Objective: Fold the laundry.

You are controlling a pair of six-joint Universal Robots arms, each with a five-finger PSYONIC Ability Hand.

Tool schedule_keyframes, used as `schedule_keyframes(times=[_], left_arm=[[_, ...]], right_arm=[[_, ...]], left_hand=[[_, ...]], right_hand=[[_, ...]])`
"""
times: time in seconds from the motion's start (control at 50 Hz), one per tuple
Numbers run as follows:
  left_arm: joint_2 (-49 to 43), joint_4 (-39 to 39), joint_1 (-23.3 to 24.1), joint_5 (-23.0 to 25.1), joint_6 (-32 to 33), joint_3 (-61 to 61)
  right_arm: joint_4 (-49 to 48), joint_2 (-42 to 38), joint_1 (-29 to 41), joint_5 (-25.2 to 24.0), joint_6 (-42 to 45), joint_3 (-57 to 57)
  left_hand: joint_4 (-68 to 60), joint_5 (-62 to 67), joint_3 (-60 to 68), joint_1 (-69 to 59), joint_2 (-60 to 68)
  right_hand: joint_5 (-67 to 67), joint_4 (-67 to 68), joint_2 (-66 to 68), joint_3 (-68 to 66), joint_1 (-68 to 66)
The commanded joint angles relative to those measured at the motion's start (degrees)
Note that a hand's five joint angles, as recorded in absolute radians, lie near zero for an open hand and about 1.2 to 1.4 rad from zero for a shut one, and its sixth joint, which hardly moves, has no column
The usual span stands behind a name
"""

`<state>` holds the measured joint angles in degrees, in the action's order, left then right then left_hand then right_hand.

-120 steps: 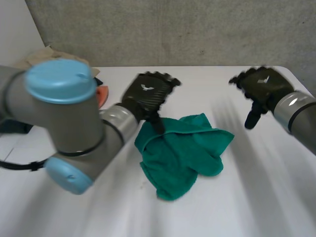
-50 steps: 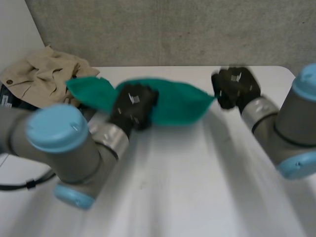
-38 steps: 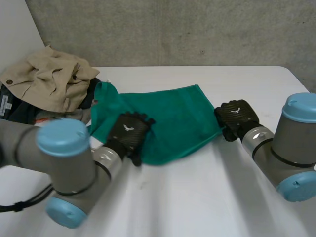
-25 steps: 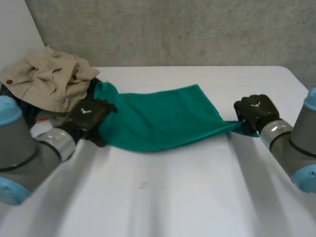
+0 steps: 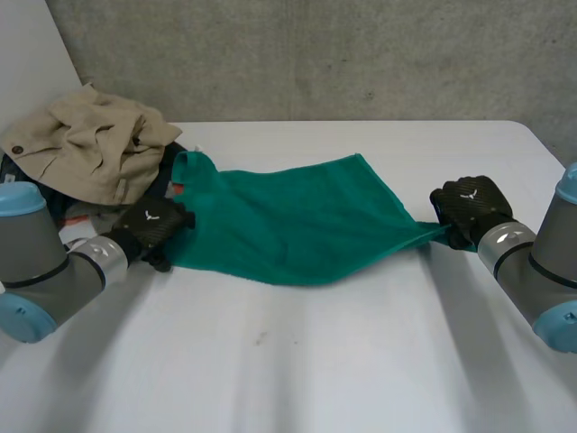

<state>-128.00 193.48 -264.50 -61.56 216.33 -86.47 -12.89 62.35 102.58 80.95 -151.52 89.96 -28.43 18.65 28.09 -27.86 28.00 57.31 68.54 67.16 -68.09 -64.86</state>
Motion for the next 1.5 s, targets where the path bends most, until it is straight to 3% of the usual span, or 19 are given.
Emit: schedule_keyframes(times=[0.02,0.36,0.56,0.7,0.76,0.78,0.8,0.92,1.18,1.3,1.5], left_arm=[[-2.08,-0.74,0.21,-0.92,1.38,3.06],[-7.35,-0.74,0.21,-3.56,1.64,10.44],[-7.79,-0.21,0.39,-4.71,1.64,13.34],[-10.26,-1.44,0.3,-6.02,2.61,15.37],[-6.76,-4.77,0.12,-6.29,1.99,13.0],[-5.35,-5.82,0.12,-6.11,1.9,12.38],[-2.64,-7.75,0.39,-5.68,1.29,10.64],[4.24,-10.49,0.04,-4.18,0.85,3.42],[1.7,-8.39,-2.69,-3.47,5.41,1.74],[-2.87,-7.59,-2.95,-3.91,8.93,5.96],[-6.83,-7.5,-2.6,-4.09,9.02,11.93]], right_arm=[[-0.03,-0.04,0.07,0.0,0.08,0.12],[-0.03,-0.48,-0.02,0.0,0.08,0.39],[-0.03,-0.39,-0.1,0.0,0.08,0.39],[0.15,-0.21,-0.37,0.35,0.08,0.48],[0.32,-0.13,-0.37,0.35,0.08,0.56],[0.32,-0.13,-0.37,0.35,0.08,0.56],[0.32,-0.13,-0.37,0.35,0.08,0.56],[0.23,0.23,-0.19,0.26,0.08,0.56],[0.23,-0.39,0.16,0.26,0.17,0.65],[0.23,-0.48,0.07,0.26,0.17,0.65],[0.23,-0.56,0.07,0.26,0.26,0.83]], left_hand=[[-4.83,4.61,5.17,-5.39,5.26],[-11.39,11.16,11.72,-11.95,11.82],[-51.54,51.32,51.88,-52.11,51.97],[-51.57,51.35,51.91,-52.14,52.0],[-51.57,51.35,51.91,-52.14,52.0],[-42.1,41.88,42.44,-42.67,42.53],[-21.52,21.3,21.86,-22.09,21.95],[-5.85,5.62,6.19,-6.41,6.28],[-7.02,6.79,7.36,-7.58,7.45],[-8.19,7.97,8.53,-8.76,8.62],[-13.4,13.17,13.74,-13.96,13.83]], right_hand=[[12.69,11.46,12.84,-11.91,-15.14],[12.69,11.46,12.84,-11.91,-15.14],[12.69,11.46,12.84,-11.91,-15.14],[12.69,11.46,12.84,-11.91,-15.14],[12.69,11.46,12.84,-11.91,-15.14],[12.69,11.46,12.84,-11.91,-15.14],[12.69,11.46,12.84,-11.91,-15.14],[12.69,11.46,12.84,-11.91,-15.14],[12.69,11.46,12.84,-11.91,-15.14],[12.69,11.46,12.84,-11.91,-15.14],[12.69,11.46,12.84,-11.91,-15.14]])
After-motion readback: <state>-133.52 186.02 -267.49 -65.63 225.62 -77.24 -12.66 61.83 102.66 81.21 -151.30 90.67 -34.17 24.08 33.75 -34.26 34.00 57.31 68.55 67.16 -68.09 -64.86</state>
